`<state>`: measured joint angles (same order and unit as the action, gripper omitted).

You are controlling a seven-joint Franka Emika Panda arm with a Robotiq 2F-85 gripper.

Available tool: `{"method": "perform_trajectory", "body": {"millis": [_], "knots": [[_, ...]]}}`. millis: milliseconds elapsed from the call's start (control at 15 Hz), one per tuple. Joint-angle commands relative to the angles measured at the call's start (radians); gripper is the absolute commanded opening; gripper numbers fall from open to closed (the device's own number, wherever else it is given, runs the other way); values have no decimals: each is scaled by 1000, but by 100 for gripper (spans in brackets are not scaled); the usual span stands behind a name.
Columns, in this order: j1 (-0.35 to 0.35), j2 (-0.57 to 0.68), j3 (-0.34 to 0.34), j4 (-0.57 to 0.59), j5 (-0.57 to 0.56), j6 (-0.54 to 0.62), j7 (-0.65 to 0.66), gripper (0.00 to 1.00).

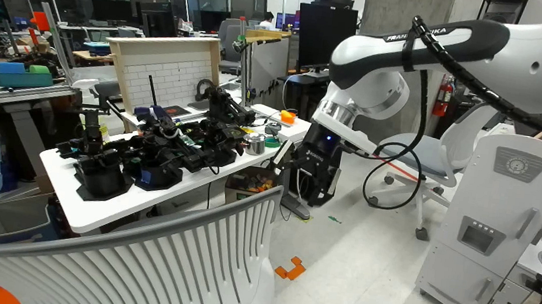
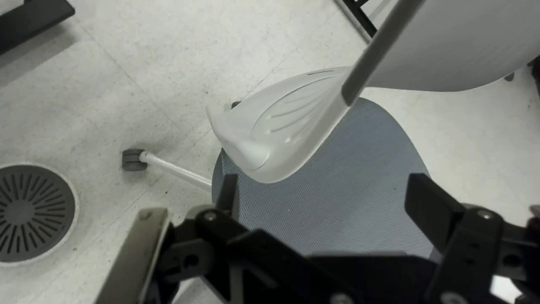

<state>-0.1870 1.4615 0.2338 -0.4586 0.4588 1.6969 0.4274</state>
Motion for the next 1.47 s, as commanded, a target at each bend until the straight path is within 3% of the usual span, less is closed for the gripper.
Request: {"method": "perform_trajectory", "body": {"millis": [0, 267, 333, 800, 867, 1400], "knots": [[-15, 25, 59, 17, 74, -31, 119, 100], [-5, 63, 106, 44, 154, -35, 248, 100], [-9, 24, 105, -36, 185, 0, 258, 100], [25, 26, 82, -107, 326, 45, 346, 100], [30, 26, 78, -118, 339, 52, 355, 78], [50, 27, 56, -151, 378, 97, 383, 20]]}}
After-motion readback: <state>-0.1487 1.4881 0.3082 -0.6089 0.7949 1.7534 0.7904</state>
